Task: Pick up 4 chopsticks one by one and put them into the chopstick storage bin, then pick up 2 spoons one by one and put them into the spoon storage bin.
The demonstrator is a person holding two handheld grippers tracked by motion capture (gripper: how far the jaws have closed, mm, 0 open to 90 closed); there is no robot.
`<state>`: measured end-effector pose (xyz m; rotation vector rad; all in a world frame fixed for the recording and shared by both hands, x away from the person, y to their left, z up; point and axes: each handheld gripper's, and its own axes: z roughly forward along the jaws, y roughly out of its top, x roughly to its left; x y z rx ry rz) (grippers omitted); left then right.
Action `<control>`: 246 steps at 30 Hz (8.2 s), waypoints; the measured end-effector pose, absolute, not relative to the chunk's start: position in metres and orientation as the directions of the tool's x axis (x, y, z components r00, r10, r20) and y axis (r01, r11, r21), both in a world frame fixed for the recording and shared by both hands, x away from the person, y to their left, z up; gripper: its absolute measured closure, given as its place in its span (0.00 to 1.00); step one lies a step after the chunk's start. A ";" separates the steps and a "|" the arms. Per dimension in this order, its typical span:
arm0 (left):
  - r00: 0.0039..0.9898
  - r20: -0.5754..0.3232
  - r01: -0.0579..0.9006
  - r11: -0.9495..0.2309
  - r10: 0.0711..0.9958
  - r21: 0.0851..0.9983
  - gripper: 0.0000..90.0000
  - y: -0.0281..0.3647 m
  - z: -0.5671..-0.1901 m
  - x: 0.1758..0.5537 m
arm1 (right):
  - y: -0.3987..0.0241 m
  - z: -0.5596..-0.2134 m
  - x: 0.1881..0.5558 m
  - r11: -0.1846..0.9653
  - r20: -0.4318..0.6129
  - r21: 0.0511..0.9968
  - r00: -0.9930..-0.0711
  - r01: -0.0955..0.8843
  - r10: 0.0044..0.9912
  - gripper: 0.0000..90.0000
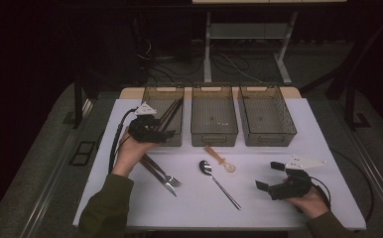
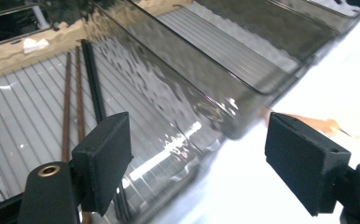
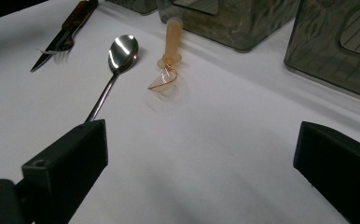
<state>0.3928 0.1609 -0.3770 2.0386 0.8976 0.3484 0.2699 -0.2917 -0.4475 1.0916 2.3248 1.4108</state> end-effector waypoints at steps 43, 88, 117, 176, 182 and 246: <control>0.814 -0.070 0.387 -0.448 0.577 0.806 0.00 0.160 -0.440 0.270 | -0.289 -0.444 0.263 0.290 0.177 0.827 -0.713 0.482 0.679 0.03; 0.822 -0.052 0.371 -0.465 0.567 0.803 0.00 0.158 -0.441 0.264 | -0.228 -0.421 0.298 0.379 0.133 0.802 -0.756 0.462 0.641 0.17; 0.828 -0.045 0.364 -0.475 0.559 0.801 0.00 0.158 -0.441 0.266 | -0.168 -0.426 0.336 0.436 0.121 0.771 -0.779 0.464 0.615 0.33; 0.829 -0.060 0.370 -0.464 0.556 0.805 0.00 0.161 -0.442 0.266 | -0.135 -0.448 0.385 0.540 0.055 0.686 -0.775 0.488 0.630 0.81; 0.829 -0.063 0.369 -0.458 0.556 0.809 0.00 0.161 -0.442 0.266 | -0.137 -0.444 0.382 0.543 0.063 0.685 -0.782 0.486 0.620 0.81; 0.852 -0.089 0.352 -0.440 0.515 0.826 0.00 0.161 -0.441 0.266 | -0.149 -0.347 0.474 0.414 0.092 0.779 -0.738 0.472 0.668 0.81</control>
